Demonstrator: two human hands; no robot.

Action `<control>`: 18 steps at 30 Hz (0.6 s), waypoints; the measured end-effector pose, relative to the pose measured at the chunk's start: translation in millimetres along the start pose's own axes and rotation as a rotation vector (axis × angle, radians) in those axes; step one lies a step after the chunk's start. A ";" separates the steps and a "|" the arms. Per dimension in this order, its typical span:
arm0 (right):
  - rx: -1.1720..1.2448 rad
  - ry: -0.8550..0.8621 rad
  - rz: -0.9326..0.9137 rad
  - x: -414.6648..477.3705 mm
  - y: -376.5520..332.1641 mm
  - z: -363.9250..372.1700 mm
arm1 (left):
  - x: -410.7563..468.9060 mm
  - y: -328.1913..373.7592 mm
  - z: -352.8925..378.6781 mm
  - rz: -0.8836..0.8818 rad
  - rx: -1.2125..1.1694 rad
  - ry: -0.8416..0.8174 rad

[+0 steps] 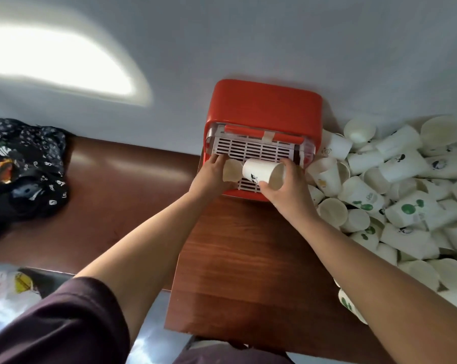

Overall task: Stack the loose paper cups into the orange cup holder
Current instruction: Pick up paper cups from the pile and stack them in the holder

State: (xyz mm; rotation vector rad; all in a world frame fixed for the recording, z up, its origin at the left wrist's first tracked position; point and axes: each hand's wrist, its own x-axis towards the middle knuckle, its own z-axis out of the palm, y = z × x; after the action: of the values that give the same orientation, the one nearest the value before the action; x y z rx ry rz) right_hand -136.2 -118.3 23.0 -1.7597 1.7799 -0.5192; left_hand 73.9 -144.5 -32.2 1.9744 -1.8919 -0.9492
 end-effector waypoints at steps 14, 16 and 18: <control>-0.160 -0.153 -0.209 24.9 -32.4 45.5 | -14.8 -31.5 -25.9 -0.101 -0.521 -0.052; -0.166 -0.299 -0.176 26.8 -30.5 53.0 | -15.9 -30.3 -23.3 -0.068 -0.527 -0.089; -0.124 -0.349 -0.119 25.5 -27.2 57.6 | -16.8 -31.1 -17.4 -0.013 -0.452 -0.129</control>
State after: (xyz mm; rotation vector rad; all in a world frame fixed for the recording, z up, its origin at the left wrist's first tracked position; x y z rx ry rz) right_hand -77.5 -138.1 -6.5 -1.9139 1.4973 -0.1370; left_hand 110.1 -128.9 -32.6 1.6915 -1.5458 -1.3937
